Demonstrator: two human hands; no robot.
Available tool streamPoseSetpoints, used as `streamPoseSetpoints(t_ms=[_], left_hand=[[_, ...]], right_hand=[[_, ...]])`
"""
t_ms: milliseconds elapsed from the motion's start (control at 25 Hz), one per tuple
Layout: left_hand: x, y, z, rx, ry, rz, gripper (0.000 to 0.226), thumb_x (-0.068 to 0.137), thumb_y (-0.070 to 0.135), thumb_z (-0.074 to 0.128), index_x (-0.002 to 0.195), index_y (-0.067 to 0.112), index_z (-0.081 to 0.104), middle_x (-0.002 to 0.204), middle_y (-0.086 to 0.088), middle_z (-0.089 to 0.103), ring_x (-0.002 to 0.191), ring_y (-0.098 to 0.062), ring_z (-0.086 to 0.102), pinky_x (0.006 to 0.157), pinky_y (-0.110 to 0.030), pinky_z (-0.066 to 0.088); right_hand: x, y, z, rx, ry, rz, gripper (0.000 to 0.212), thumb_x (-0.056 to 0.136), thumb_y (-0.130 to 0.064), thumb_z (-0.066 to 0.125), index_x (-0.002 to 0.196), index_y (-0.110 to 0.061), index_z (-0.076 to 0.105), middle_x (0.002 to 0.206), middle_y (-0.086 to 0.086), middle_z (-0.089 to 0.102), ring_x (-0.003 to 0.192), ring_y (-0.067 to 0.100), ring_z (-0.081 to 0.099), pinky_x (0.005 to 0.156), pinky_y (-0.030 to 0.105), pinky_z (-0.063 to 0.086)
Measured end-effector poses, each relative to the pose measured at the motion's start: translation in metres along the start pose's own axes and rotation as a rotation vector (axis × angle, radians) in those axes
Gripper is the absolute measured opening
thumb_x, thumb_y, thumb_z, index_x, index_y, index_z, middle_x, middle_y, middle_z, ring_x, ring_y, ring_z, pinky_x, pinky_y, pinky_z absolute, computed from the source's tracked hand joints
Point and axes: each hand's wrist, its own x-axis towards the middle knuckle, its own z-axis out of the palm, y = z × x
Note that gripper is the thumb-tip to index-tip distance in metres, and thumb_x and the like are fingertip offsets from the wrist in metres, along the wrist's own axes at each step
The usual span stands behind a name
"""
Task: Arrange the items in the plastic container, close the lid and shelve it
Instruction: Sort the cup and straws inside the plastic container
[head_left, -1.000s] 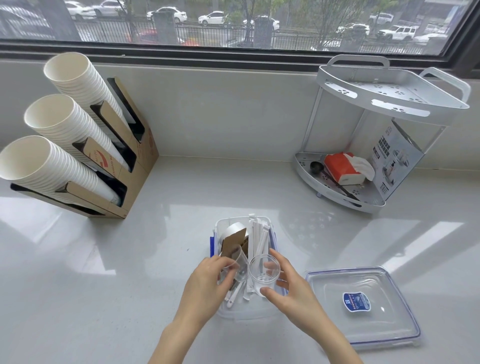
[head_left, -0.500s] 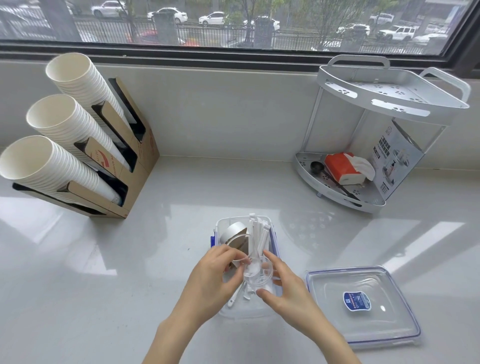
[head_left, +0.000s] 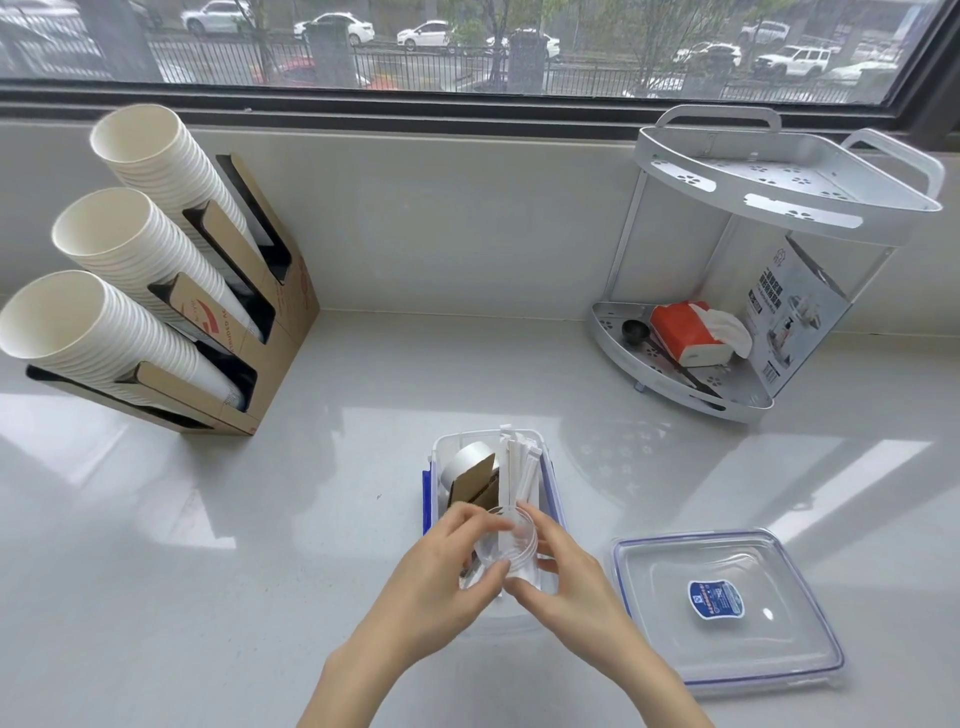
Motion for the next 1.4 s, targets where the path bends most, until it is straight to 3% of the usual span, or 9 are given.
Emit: streamPoseSetpoints(t_ms=[120,200,320,480,720,960,1040,1200,1400], left_hand=[[0.002,0.0,-0.001,-0.003,0.063,-0.03,0.049,0.079,0.041,0.059,0.122,0.042,0.036,0.111,0.037,0.027,0.098,0.021,0.036,0.081,0.004,0.029],[0.003,-0.001,0.0,0.01,0.067,-0.044,0.058,0.075,0.053,0.054,0.125,0.045,0.026,0.114,0.042,0.021,0.108,0.02,0.026,0.092,-0.001,0.026],[0.004,-0.004,0.004,0.003,0.022,-0.075,0.053,0.084,0.044,0.054,0.132,0.031,0.036,0.117,0.033,0.035,0.113,0.012,0.032,0.101,-0.011,0.029],[0.005,-0.008,0.006,-0.02,-0.002,-0.094,0.05,0.086,0.038,0.053,0.132,0.026,0.039,0.127,0.018,0.044,0.118,0.003,0.04,0.096,-0.01,0.031],[0.009,-0.014,0.013,-0.016,0.012,-0.288,0.048,0.087,0.04,0.049,0.131,0.02,0.045,0.132,0.005,0.053,0.117,-0.008,0.05,0.092,-0.017,0.039],[0.011,-0.023,0.016,-0.02,0.169,-0.308,0.035,0.086,0.033,0.054,0.118,0.016,0.053,0.112,0.005,0.056,0.085,-0.002,0.053,0.069,-0.004,0.039],[0.013,-0.026,0.012,-0.004,0.257,-0.321,0.032,0.085,0.03,0.057,0.114,0.015,0.052,0.103,0.007,0.05,0.08,-0.002,0.051,0.064,-0.009,0.038],[0.024,-0.038,0.01,0.056,0.355,-0.393,0.037,0.082,0.025,0.061,0.113,0.01,0.046,0.103,0.002,0.046,0.093,-0.019,0.048,0.077,-0.024,0.038],[0.041,-0.043,0.027,0.333,0.221,-0.327,0.028,0.087,0.031,0.05,0.107,0.011,0.049,0.11,-0.003,0.055,0.104,-0.024,0.044,0.075,-0.026,0.026]], right_hand=[[0.0,0.001,-0.001,0.009,0.013,0.008,0.063,0.081,-0.018,0.063,0.121,-0.05,0.026,0.132,-0.01,0.051,0.114,0.006,0.051,0.096,0.012,0.039],[0.0,0.0,-0.001,0.017,0.012,0.014,0.064,0.082,-0.019,0.063,0.123,-0.05,0.025,0.13,-0.01,0.053,0.111,0.004,0.052,0.089,0.003,0.039],[0.0,-0.002,0.0,0.026,0.01,0.011,0.067,0.083,-0.021,0.063,0.124,-0.053,0.02,0.125,-0.011,0.054,0.11,0.003,0.053,0.083,-0.004,0.038],[-0.002,-0.002,0.001,0.009,0.0,-0.001,0.067,0.083,-0.023,0.063,0.124,-0.056,0.021,0.125,-0.015,0.05,0.109,0.004,0.053,0.083,-0.003,0.038],[0.004,-0.003,0.003,-0.105,-0.054,0.016,0.054,0.085,-0.028,0.059,0.133,-0.034,0.034,0.121,-0.013,0.038,0.105,0.004,0.048,0.09,0.009,0.04],[0.014,-0.007,0.007,-0.126,-0.021,0.055,0.053,0.085,-0.03,0.058,0.134,-0.028,0.035,0.113,-0.013,0.038,0.103,0.006,0.047,0.095,0.02,0.042],[0.016,-0.007,0.007,-0.122,-0.011,0.069,0.054,0.085,-0.029,0.058,0.134,-0.028,0.035,0.112,-0.012,0.039,0.102,0.006,0.048,0.095,0.02,0.043],[0.016,-0.004,0.007,-0.11,0.018,0.091,0.054,0.085,-0.027,0.059,0.134,-0.026,0.036,0.113,-0.01,0.04,0.102,0.008,0.05,0.097,0.023,0.044],[0.013,-0.004,0.003,-0.11,0.073,0.107,0.055,0.085,-0.025,0.058,0.135,-0.026,0.035,0.113,-0.01,0.041,0.105,0.009,0.049,0.099,0.023,0.042]])
